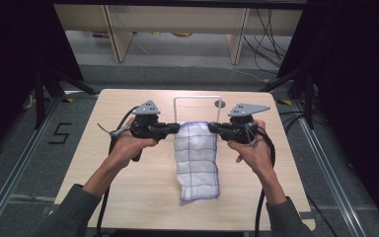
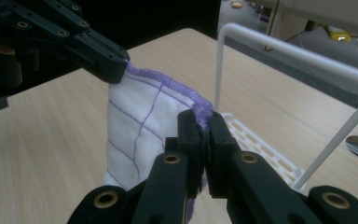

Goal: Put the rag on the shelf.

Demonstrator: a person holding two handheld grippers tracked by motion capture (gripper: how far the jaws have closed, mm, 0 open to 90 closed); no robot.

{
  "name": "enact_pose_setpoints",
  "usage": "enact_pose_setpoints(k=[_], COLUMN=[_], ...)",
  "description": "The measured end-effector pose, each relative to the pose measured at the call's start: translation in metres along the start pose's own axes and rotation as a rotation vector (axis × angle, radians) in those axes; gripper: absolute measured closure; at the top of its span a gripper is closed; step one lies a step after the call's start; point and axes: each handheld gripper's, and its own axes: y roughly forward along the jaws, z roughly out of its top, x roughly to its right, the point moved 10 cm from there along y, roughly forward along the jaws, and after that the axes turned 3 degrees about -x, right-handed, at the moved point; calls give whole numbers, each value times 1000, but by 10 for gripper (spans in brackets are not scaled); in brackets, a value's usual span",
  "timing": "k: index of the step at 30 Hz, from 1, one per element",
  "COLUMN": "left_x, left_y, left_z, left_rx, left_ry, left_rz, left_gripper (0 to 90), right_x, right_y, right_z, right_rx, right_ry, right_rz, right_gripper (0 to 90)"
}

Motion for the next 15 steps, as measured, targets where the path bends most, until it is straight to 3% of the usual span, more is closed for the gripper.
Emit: enact_pose_setpoints(k=[6,15], left_x=[-8,-26], left_y=[1,-5], left_z=[27,67], left_rx=[-4,29], left_ry=[17,5], left_rz=[20,59], left_gripper=[870,870], right_x=[15,36], right_y=[-8,-17], right_z=[24,61], right_rx=[-13,9], right_ry=[17,28], right_rz=[-20,-44], right_gripper=[871,872])
